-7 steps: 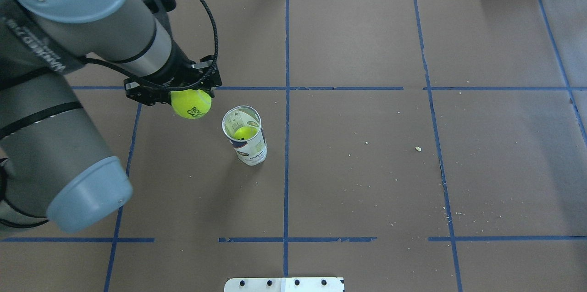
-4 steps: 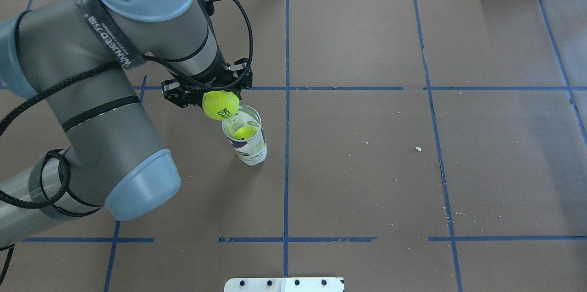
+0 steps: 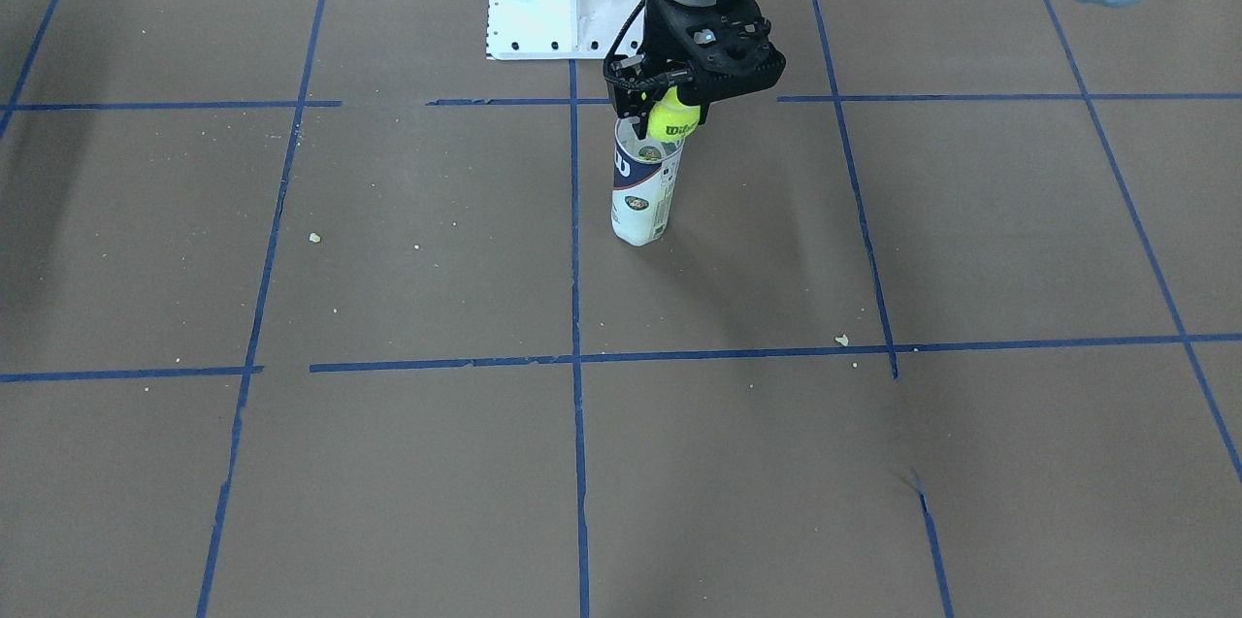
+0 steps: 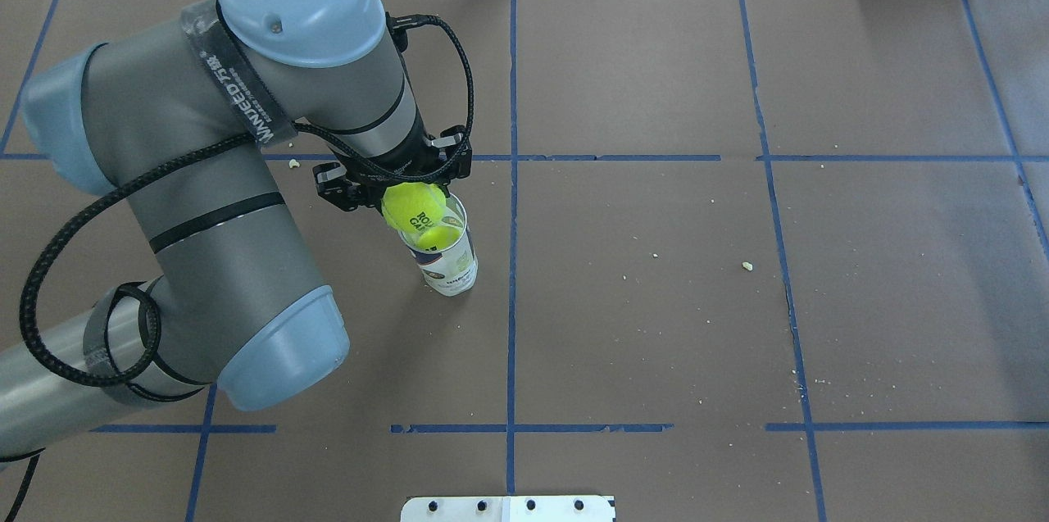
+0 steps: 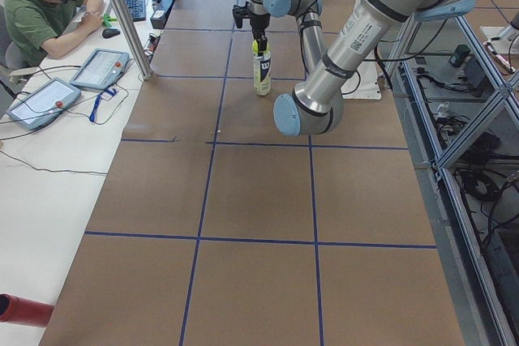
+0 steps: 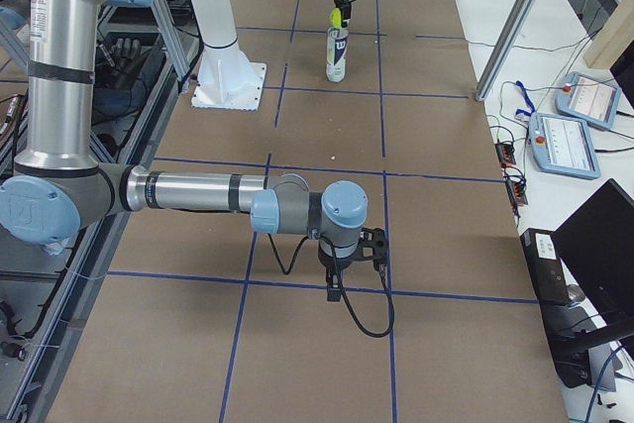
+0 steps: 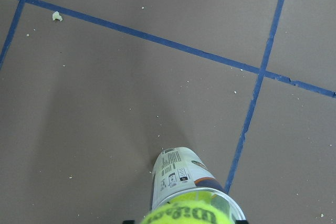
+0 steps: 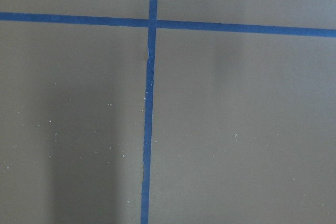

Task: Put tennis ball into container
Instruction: 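Open the left gripper to drop the ball into the cylinder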

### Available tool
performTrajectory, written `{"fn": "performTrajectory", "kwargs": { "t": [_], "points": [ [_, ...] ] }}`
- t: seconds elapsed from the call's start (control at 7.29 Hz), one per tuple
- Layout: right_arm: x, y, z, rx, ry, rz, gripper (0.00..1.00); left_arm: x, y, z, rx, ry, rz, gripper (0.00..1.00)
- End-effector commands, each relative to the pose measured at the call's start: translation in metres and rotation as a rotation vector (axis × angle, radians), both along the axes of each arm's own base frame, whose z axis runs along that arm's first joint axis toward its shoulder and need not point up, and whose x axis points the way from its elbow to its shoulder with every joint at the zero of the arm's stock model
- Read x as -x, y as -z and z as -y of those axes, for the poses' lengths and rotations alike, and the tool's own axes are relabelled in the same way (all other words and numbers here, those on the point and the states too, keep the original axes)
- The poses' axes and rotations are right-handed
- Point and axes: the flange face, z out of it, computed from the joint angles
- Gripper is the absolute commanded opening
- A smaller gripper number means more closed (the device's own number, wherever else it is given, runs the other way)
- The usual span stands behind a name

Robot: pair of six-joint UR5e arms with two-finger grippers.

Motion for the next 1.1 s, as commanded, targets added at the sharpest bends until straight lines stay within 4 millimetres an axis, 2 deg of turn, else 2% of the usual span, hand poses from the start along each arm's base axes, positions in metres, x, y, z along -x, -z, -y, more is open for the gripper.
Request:
{"fn": "performTrajectory", "kwargs": {
  "t": [0.0, 0.14, 0.41, 0.69, 0.96],
  "points": [
    [0.0, -0.0002, -0.0004, 0.0, 0.0, 0.0, 1.0, -0.002, -0.0003, 0.0008, 0.0, -0.001, 0.0, 0.51],
    [0.0, -0.0003, 0.0002, 0.0, 0.0, 0.0, 1.0, -0.0042, -0.0006, 0.0024, -0.003, -0.001, -0.005, 0.56],
    [0.0, -0.0002, 0.0002, 0.0, 0.0, 0.0, 1.0, -0.0051, -0.0005, 0.0031, -0.006, -0.001, -0.009, 0.82],
    [0.0, -0.0003, 0.0002, 0.0, 0.0, 0.0, 1.0, -0.0052, -0.0014, 0.0031, -0.005, -0.001, -0.008, 0.96],
    [0.0, -0.0009, -0.0006, 0.002, 0.0, 0.0, 1.0, -0.0052, -0.0016, 0.0031, -0.004, -0.001, -0.007, 0.99]
  ]
}}
